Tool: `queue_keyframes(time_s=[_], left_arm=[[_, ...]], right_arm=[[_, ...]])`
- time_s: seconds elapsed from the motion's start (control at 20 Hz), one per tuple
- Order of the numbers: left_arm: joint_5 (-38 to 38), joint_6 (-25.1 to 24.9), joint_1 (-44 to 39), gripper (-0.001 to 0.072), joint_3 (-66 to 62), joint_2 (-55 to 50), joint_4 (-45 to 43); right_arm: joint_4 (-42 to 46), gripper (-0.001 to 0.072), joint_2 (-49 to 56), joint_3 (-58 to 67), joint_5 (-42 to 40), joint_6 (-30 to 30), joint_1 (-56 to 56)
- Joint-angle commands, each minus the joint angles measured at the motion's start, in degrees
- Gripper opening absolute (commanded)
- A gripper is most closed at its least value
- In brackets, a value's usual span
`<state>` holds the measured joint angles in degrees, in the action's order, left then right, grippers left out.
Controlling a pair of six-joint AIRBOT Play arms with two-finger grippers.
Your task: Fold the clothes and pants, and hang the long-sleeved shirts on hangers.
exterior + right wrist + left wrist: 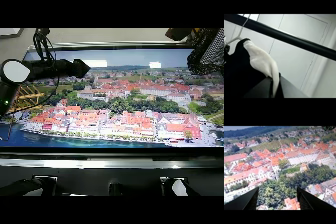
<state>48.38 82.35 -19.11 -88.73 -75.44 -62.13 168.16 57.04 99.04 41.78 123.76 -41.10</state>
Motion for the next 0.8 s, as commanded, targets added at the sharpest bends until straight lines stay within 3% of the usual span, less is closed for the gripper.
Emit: queue_keyframes(time_s=[0.0,0.15,0.2,0.35,0.4,0.5,0.6,0.75], left_arm=[[0.07,0.44,-0.04,0.0554,0.0,-0.04,0.02],[0.07,0.42,-0.02,0.0554,0.0,-0.04,0.02],[0.07,0.44,-0.02,0.0554,0.0,-0.04,0.02],[0.13,1.14,0.0,0.0555,-0.02,0.13,0.0],[-0.02,1.84,0.17,0.0555,-0.02,0.39,-0.02],[0.0,4.72,1.05,0.0555,-0.02,1.18,-0.02],[0.04,8.79,2.4,0.0555,-0.02,2.25,-0.04],[0.15,11.34,5.14,0.0553,-0.02,4.5,-0.07]], right_arm=[[-3.72,0.0049,-0.24,0.04,3.98,-0.31,-0.13],[-8.74,0.0059,-1.25,0.04,6.23,-3.3,-0.13],[-10.36,0.0115,-1.73,0.04,6.75,-3.52,-0.13],[-12.44,0.043,-3.76,0.04,9.25,-3.8,-0.13],[-12.59,0.0489,-4.59,0.04,10.23,-3.8,-0.13],[-12.63,0.0553,-6.8,0.04,11.45,-3.8,-0.13],[-12.63,0.0557,-9.31,0.04,8.68,-3.76,-0.13],[-14.78,0.0555,-11.61,0.04,-3.32,0.83,-0.13]])
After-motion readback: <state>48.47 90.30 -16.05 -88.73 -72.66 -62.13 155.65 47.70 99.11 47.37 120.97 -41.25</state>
